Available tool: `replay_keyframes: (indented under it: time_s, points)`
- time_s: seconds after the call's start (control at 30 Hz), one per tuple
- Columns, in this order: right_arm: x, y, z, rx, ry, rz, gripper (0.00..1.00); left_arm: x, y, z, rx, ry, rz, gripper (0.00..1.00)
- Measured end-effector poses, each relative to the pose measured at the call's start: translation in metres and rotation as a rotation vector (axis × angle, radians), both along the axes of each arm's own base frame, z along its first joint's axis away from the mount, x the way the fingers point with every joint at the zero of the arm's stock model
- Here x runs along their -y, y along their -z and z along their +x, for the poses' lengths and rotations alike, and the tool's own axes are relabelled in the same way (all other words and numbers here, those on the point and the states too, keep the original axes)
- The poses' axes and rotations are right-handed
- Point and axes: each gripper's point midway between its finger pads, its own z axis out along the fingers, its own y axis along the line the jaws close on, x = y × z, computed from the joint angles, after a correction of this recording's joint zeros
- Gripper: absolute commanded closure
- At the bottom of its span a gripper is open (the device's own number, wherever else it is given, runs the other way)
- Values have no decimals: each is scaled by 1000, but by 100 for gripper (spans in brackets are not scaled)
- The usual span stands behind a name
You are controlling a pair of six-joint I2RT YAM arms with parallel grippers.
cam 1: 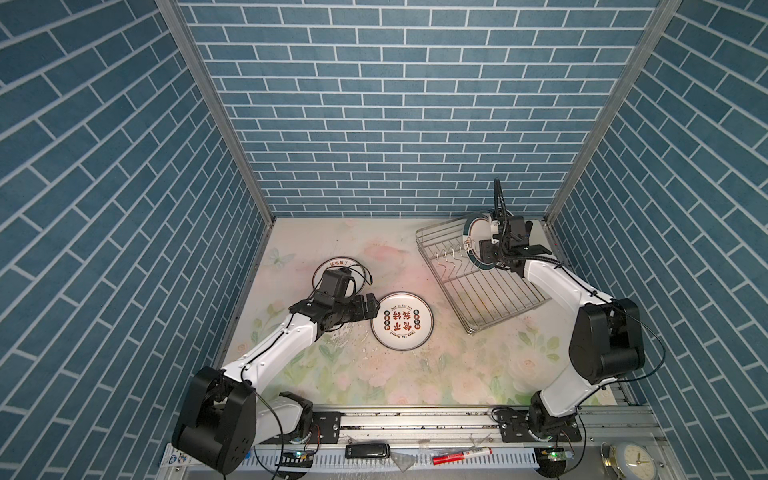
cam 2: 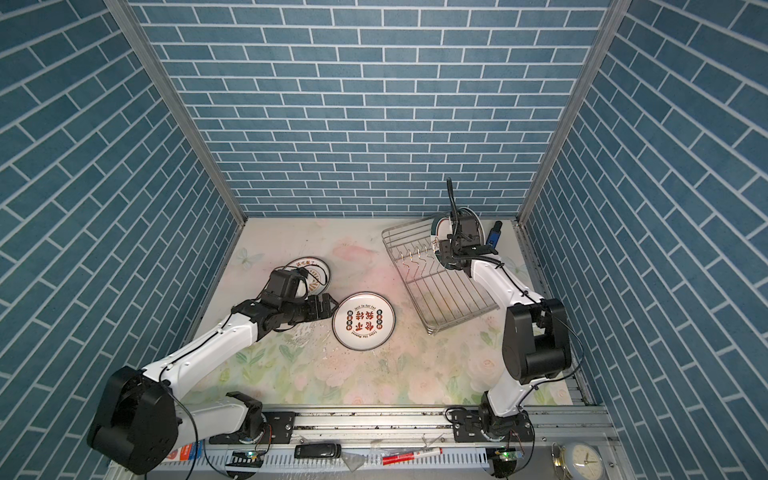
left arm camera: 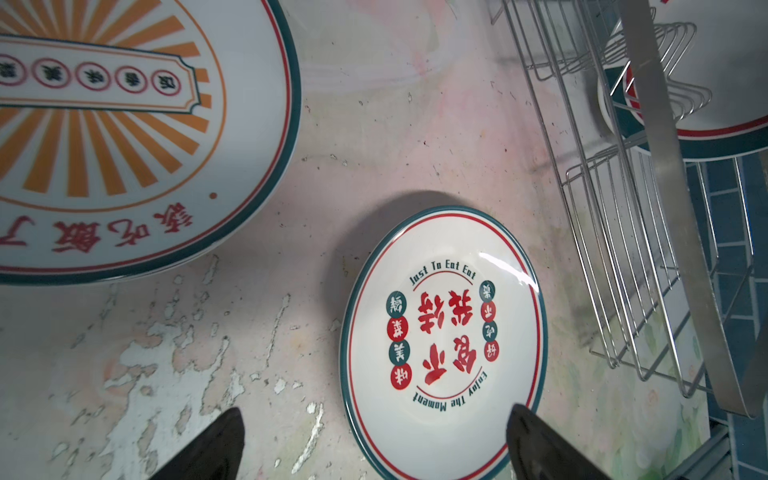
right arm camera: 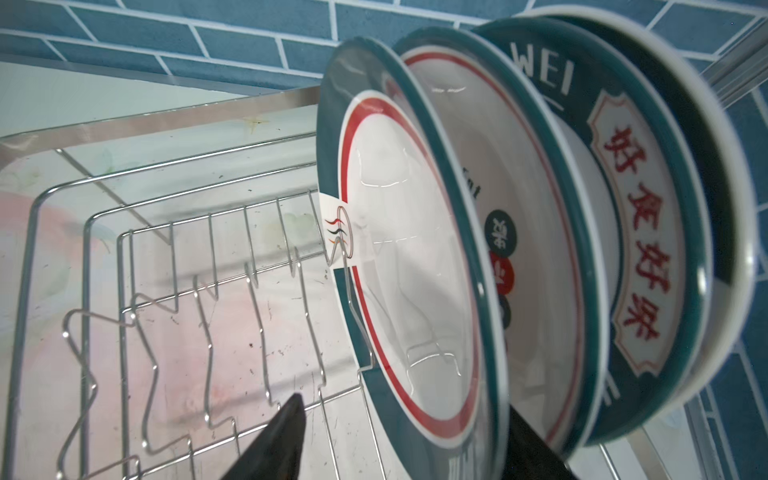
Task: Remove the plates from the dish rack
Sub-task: 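Raise the left gripper off the plate while the right gripper grasps the next rack plate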
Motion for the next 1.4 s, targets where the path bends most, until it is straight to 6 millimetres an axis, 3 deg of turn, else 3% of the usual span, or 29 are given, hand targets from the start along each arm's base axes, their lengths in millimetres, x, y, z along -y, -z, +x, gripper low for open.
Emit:
replay_keyframes:
  time_s: [0.13, 0.2, 0.37, 0.5, 0.7, 0.97, 1.1, 1.2, 1.4]
  points:
    - [1, 5, 11, 11, 4, -1, 51, -6, -3, 1, 30, -32, 8, 1]
    - [1, 7, 15, 18, 6, 0, 59, -9, 4, -1, 29, -46, 11, 1]
    - [2, 7, 23, 35, 10, 3, 67, -17, 20, -11, 10, -75, 26, 1]
    - [2, 6, 29, 48, -1, -9, 86, -20, 15, -10, 37, -87, 28, 1]
    - [0, 3, 37, 57, -15, -24, 87, -21, 12, -8, 52, -89, 31, 1]
    - [0, 2, 37, 60, -22, -27, 100, -22, 7, -7, 83, -74, 49, 1]
    - [0, -1, 36, 64, -29, -30, 100, -19, 2, -5, 103, -47, 50, 1]
    - [0, -15, 33, 89, -48, -41, 100, -16, -4, 0, 108, -32, 51, 1]
    - [4, -73, 22, 208, -68, -54, 100, -11, -11, 7, 120, -15, 46, 1]
